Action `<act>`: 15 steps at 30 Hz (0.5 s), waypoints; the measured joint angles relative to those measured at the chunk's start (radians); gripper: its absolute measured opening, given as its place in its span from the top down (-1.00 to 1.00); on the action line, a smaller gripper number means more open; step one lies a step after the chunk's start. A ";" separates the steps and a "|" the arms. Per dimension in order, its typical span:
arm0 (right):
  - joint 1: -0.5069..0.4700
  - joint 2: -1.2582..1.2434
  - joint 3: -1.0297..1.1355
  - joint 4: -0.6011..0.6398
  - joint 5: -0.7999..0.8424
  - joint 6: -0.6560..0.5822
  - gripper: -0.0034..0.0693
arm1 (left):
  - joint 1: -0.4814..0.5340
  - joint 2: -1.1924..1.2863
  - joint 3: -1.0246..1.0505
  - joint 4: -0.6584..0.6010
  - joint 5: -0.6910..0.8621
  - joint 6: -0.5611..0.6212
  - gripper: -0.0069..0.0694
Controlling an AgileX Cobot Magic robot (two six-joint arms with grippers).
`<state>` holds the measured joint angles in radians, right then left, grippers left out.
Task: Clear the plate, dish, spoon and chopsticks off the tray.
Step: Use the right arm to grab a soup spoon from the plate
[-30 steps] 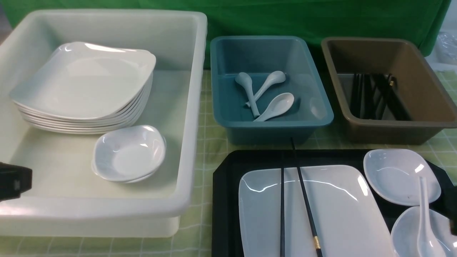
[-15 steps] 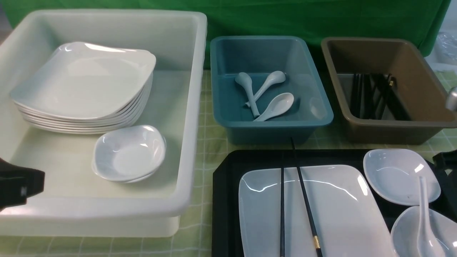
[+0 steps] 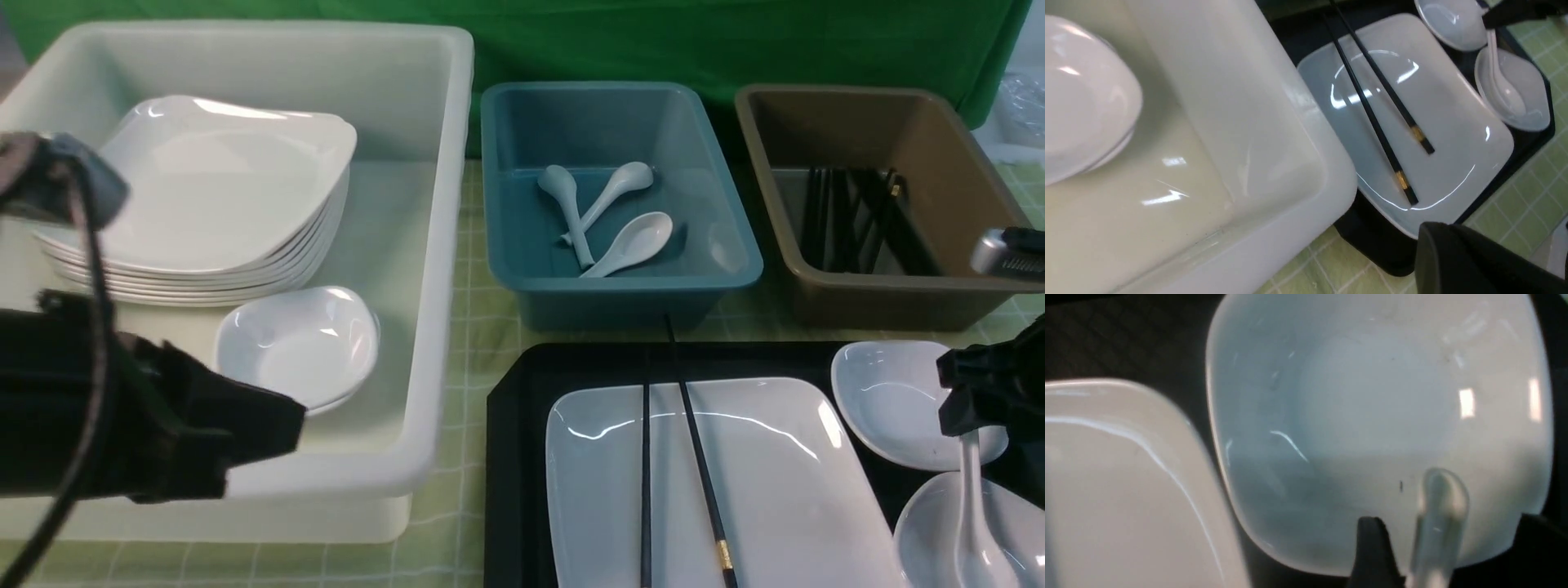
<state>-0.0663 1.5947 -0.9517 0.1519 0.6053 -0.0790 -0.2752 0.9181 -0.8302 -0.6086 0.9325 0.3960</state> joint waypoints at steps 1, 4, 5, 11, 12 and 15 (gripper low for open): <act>0.007 0.005 0.000 0.001 -0.002 -0.001 -0.36 | -0.051 0.032 0.000 0.015 -0.034 -0.010 0.82; 0.025 0.020 0.000 0.001 -0.016 -0.008 -0.35 | -0.199 0.140 0.000 0.056 -0.136 -0.044 0.82; 0.029 0.025 0.000 0.001 -0.022 -0.011 -0.35 | -0.249 0.181 -0.001 0.071 -0.170 -0.063 0.82; 0.030 0.035 0.000 0.001 -0.027 -0.011 -0.24 | -0.428 0.395 -0.065 0.145 -0.227 -0.112 0.82; 0.030 0.035 0.000 0.001 -0.028 -0.011 -0.10 | -0.466 0.470 -0.111 0.154 -0.227 -0.114 0.82; 0.030 0.035 0.000 0.000 -0.028 -0.011 0.26 | -0.492 0.571 -0.188 0.157 -0.227 -0.115 0.82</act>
<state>-0.0364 1.6299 -0.9517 0.1519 0.5775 -0.0905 -0.7669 1.4895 -1.0178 -0.4516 0.7050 0.2813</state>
